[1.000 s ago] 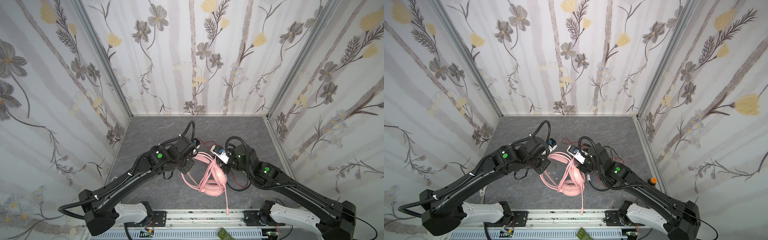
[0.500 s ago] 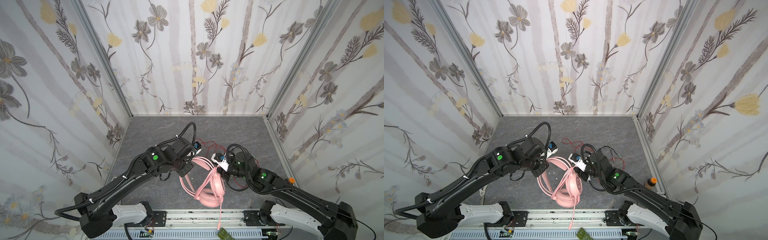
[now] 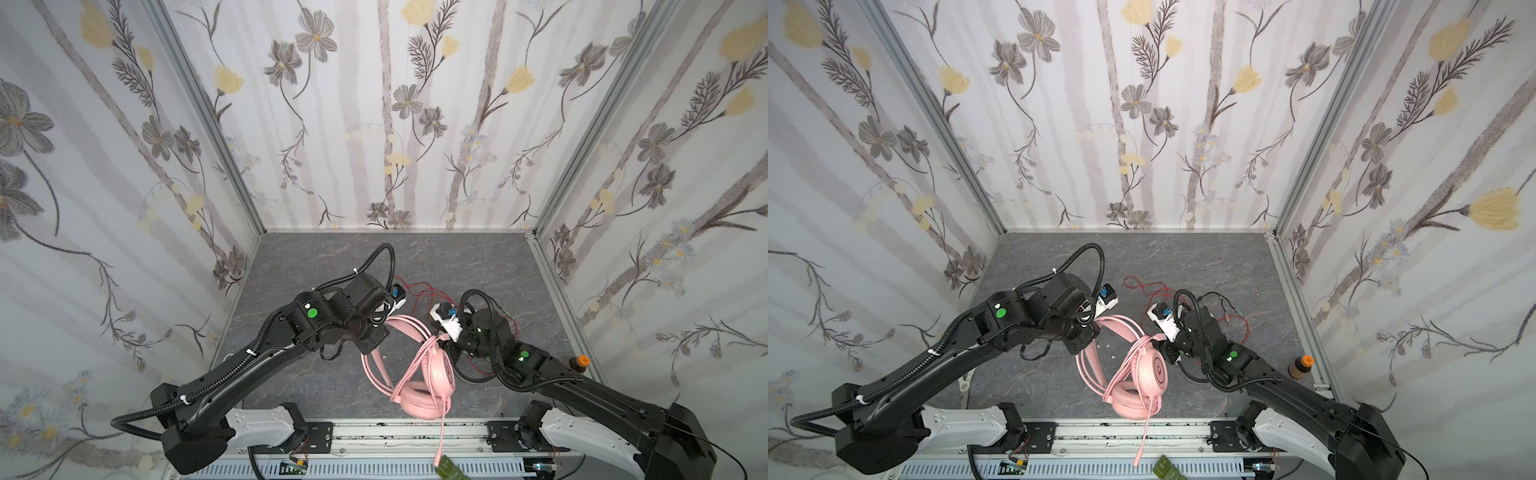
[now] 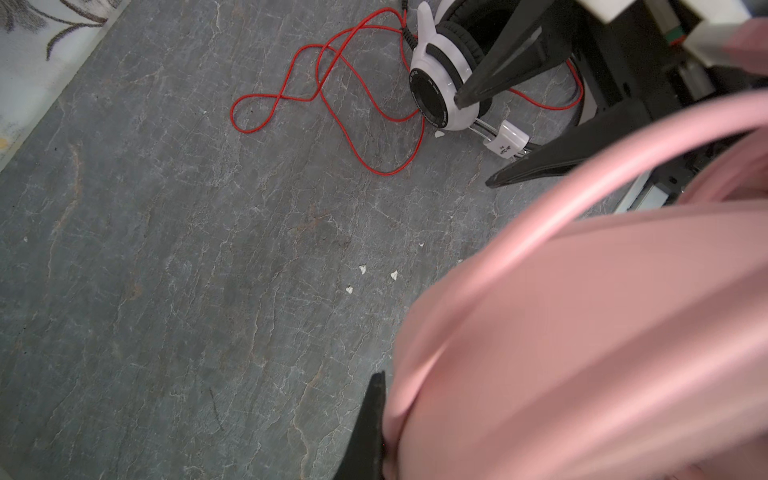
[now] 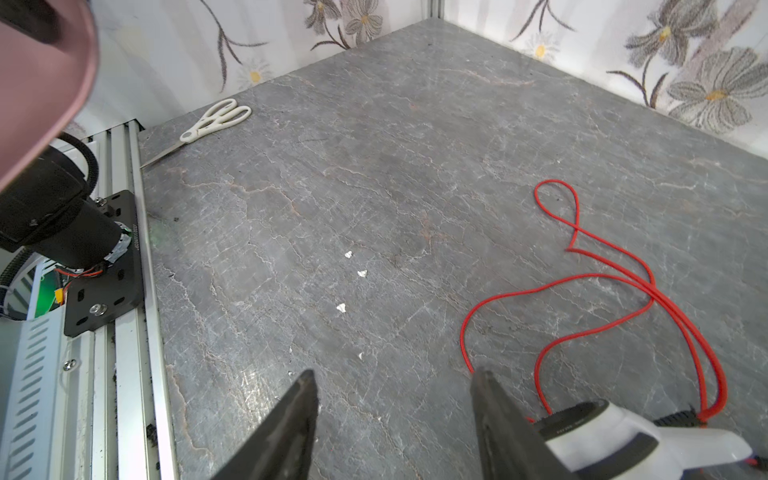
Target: Wrap the headphones
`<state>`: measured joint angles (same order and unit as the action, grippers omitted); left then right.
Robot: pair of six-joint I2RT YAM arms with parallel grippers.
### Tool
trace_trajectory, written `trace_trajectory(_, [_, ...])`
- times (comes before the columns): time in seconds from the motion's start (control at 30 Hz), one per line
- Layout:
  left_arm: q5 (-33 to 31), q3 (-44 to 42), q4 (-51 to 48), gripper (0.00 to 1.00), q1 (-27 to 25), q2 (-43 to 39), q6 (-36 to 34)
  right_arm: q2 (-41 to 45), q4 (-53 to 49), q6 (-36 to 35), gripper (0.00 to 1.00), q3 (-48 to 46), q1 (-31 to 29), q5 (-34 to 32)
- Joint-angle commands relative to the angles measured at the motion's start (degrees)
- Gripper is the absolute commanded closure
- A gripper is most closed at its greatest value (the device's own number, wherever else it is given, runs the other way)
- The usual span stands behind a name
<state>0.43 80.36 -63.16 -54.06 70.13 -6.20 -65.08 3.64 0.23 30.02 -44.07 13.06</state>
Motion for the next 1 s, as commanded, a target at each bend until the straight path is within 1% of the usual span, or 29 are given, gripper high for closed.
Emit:
trace_trajectory(0.0, [2.4, 0.8, 2.1, 1.00, 0.0, 0.3, 1.0, -0.3, 4.1, 7.7, 0.32, -1.1, 2.0, -4.6])
trace_trajectory(0.03, [2.6, 0.7, 2.0, 1.00, 0.2, 0.5, 1.3, -0.2, 4.5, 9.4, 0.32, -1.5, 3.1, -4.5])
trace_trajectory(0.1, [3.2, 0.6, 1.8, 1.00, 0.6, 1.0, 1.9, 0.5, 5.4, 13.4, 0.27, -2.5, 6.3, -3.9])
trace_trajectory(0.2, [4.5, 0.3, 1.8, 1.00, 2.0, 1.6, 3.0, 1.8, 5.4, 18.2, 0.25, -3.1, 11.4, -2.3])
trace_trajectory(0.27, [5.8, 0.3, 1.9, 1.00, 3.4, 1.9, 3.8, 2.7, 4.4, 19.9, 0.24, -2.8, 14.0, -1.5])
trace_trajectory(0.33, [7.3, 0.3, 2.1, 1.00, 4.8, 1.9, 4.5, 4.0, 3.8, 20.3, 0.18, -2.5, 15.6, -1.0])
trace_trajectory(0.47, [7.8, 0.7, 2.7, 1.00, 6.5, 3.6, 5.4, 7.6, 4.3, 19.4, 0.16, -3.5, 16.2, -1.8])
trace_trajectory(0.57, [7.7, 0.5, 3.7, 1.00, 8.2, 4.8, 6.5, 10.6, 5.1, 19.6, 0.02, -5.4, 16.3, -3.3])
trace_trajectory(0.6, [8.2, 0.3, 4.4, 1.00, 9.0, 5.2, 7.0, 11.5, 5.5, 19.8, 0.01, -6.3, 16.3, -4.1])
trace_trajectory(0.77, [12.9, 0.1, 9.0, 1.00, 13.7, 7.4, 8.8, 13.8, 6.1, 19.9, 0.01, -11.1, 16.4, -7.9])
trace_trajectory(0.87, [11.5, 0.5, 12.0, 1.00, 16.3, 8.7, 10.0, 14.3, 6.1, 19.9, 0.00, -13.7, 16.3, -9.6])
trace_trajectory(0.97, [9.6, 0.8, 14.7, 1.00, 20.0, 10.1, 12.2, 15.9, 8.1, 21.0, 0.01, -17.1, 16.3, -8.7])
